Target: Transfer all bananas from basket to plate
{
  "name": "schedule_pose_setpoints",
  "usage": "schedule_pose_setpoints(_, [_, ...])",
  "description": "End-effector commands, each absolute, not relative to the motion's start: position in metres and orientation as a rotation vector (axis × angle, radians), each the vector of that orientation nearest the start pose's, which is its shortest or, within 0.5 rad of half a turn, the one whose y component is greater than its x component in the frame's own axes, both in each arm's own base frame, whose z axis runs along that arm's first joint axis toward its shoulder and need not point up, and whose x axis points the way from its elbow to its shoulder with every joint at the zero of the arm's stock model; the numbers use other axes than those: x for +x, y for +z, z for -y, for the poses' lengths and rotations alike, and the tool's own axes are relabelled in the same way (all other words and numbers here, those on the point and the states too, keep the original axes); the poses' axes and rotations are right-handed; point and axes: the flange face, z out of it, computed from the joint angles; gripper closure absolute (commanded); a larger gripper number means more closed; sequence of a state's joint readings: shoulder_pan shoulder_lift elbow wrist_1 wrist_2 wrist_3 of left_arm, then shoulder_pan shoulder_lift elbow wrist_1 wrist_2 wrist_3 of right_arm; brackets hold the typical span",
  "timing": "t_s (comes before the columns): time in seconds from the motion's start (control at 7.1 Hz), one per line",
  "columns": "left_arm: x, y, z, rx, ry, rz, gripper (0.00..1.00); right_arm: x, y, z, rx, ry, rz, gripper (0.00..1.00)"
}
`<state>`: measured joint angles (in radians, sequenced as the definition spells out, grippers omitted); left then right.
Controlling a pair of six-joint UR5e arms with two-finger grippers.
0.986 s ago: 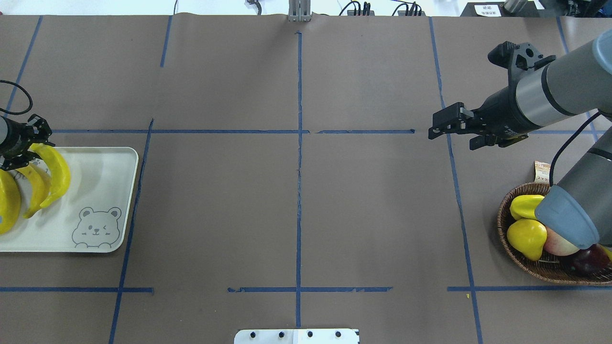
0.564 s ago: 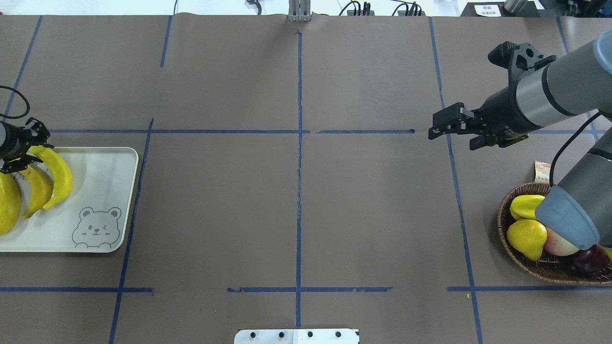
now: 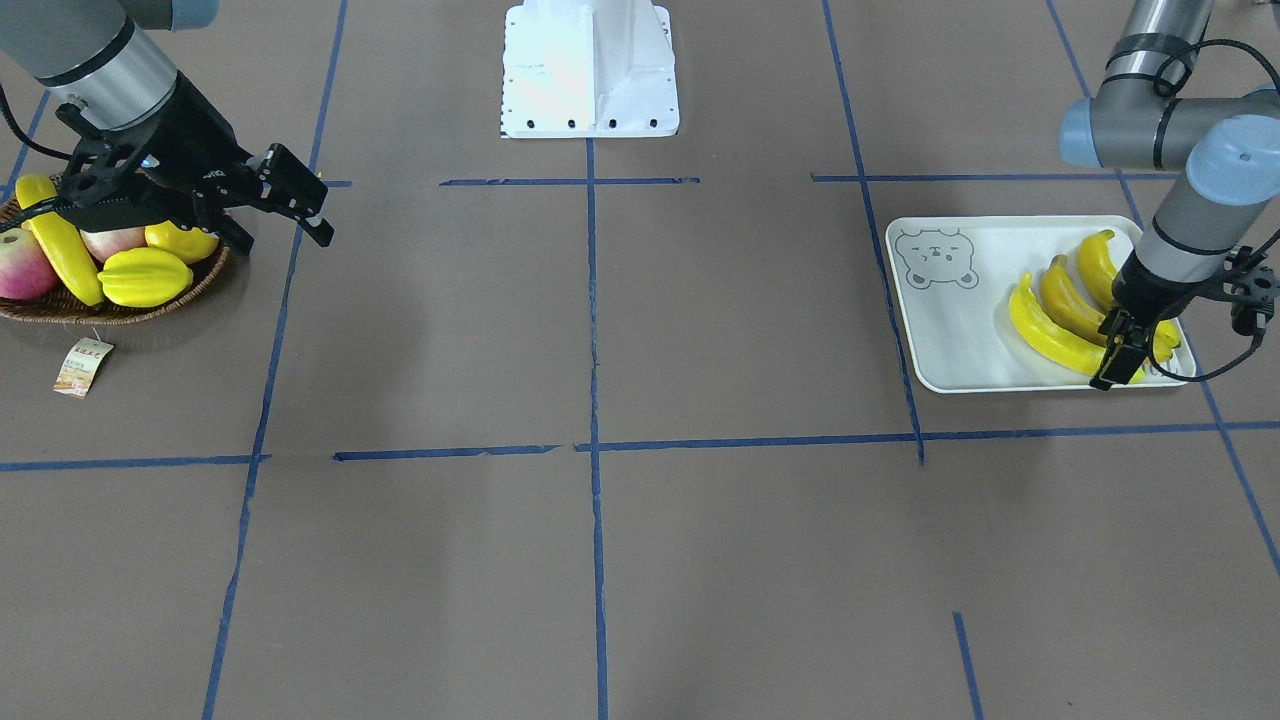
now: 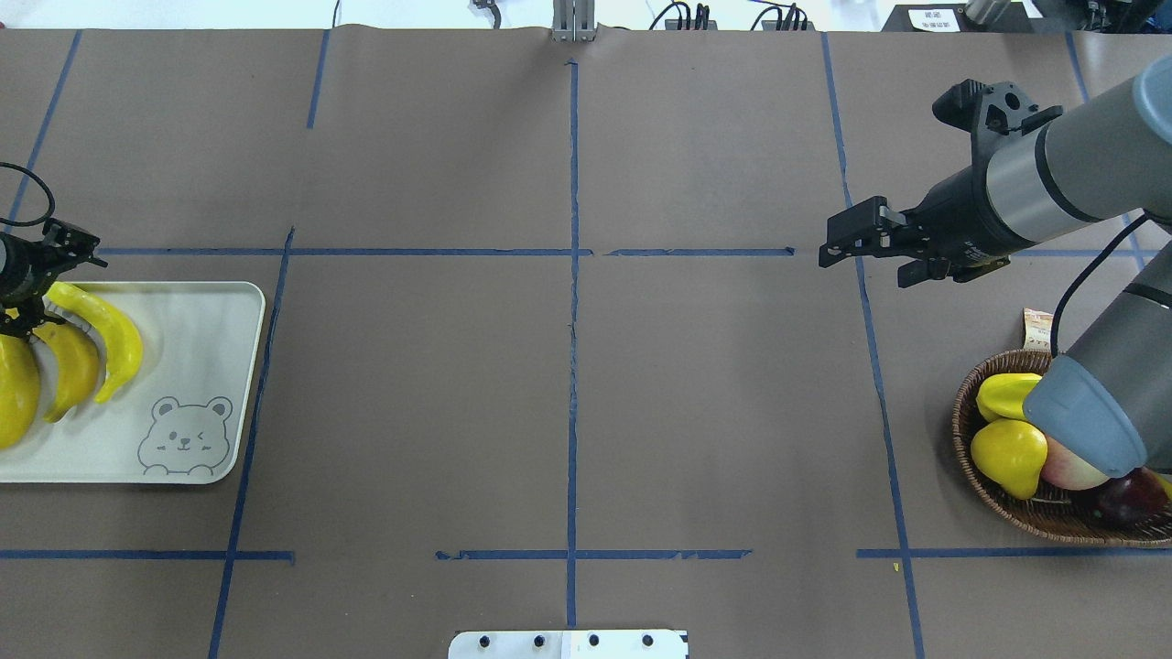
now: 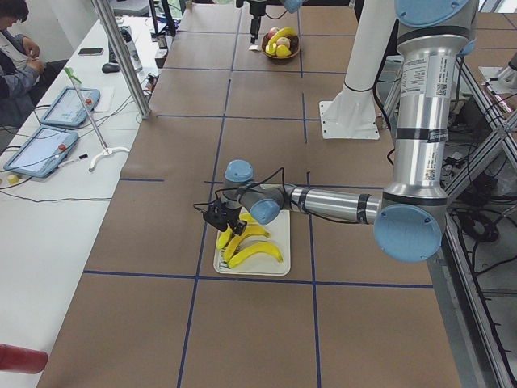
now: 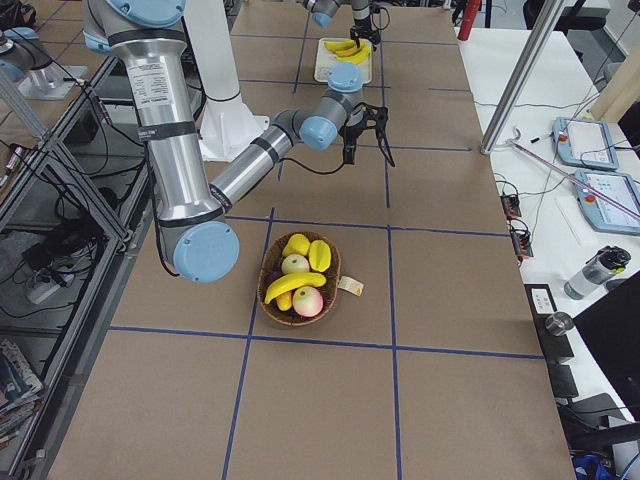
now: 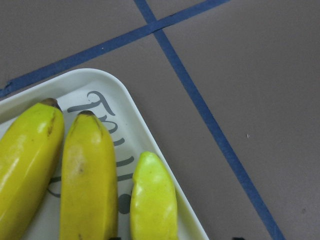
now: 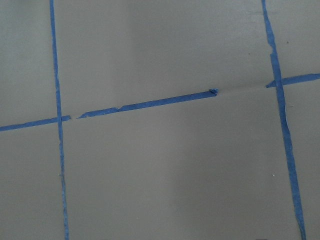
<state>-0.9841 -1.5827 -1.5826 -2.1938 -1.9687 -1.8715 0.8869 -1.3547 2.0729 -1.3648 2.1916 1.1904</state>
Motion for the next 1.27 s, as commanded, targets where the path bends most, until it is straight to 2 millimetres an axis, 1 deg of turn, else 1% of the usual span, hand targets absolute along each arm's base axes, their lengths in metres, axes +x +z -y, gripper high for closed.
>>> schedule_pose_setpoints(0.0, [0.205, 0.541, 0.498, -0.221, -1.032, -0.885, 0.0, -0.255, 0.298, 0.446, 0.067, 0.171, 1.046, 0.0])
schedule_pose_setpoints(0.14, [0.206, 0.503, 0.491, -0.18, -0.941, -0.95, 0.0, -0.239, 0.312, 0.448, 0.062, 0.157, 1.039, 0.0])
schedule_pose_setpoints(0.28, [0.203, 0.459, 0.478, -0.103, -0.806, -0.998, 0.0, -0.22, 0.336, 0.446, 0.069, 0.136, 1.011, 0.0])
schedule_pose_setpoints(0.42, [0.2, 0.421, 0.468, -0.047, -0.694, -0.996, 0.0, -0.205, 0.36, 0.437, 0.075, 0.102, 0.98, 0.0])
schedule_pose_setpoints(0.56, [0.219, 0.385, 0.442, -0.018, -0.548, -1.013, 0.0, -0.188, 0.383, 0.423, 0.09, 0.053, 0.947, 0.0])
schedule_pose_setpoints(0.7, [0.233, 0.359, 0.423, 0.014, -0.436, -1.044, 0.0, -0.172, 0.402, 0.41, 0.097, 0.022, 0.921, 0.0])
schedule_pose_setpoints(0.85, [0.263, 0.343, 0.401, 0.022, -0.297, -1.065, 0.0, -0.163, 0.421, 0.402, 0.106, -0.017, 0.888, 0.0])
schedule_pose_setpoints(0.99, [0.297, 0.317, 0.387, 0.015, -0.215, -1.104, 0.0, -0.153, 0.445, 0.39, 0.125, -0.079, 0.845, 0.0])
schedule_pose_setpoints(1.13, [0.309, 0.304, 0.388, 0.021, -0.195, -1.124, 0.0, -0.138, 0.475, 0.372, 0.169, -0.116, 0.802, 0.0])
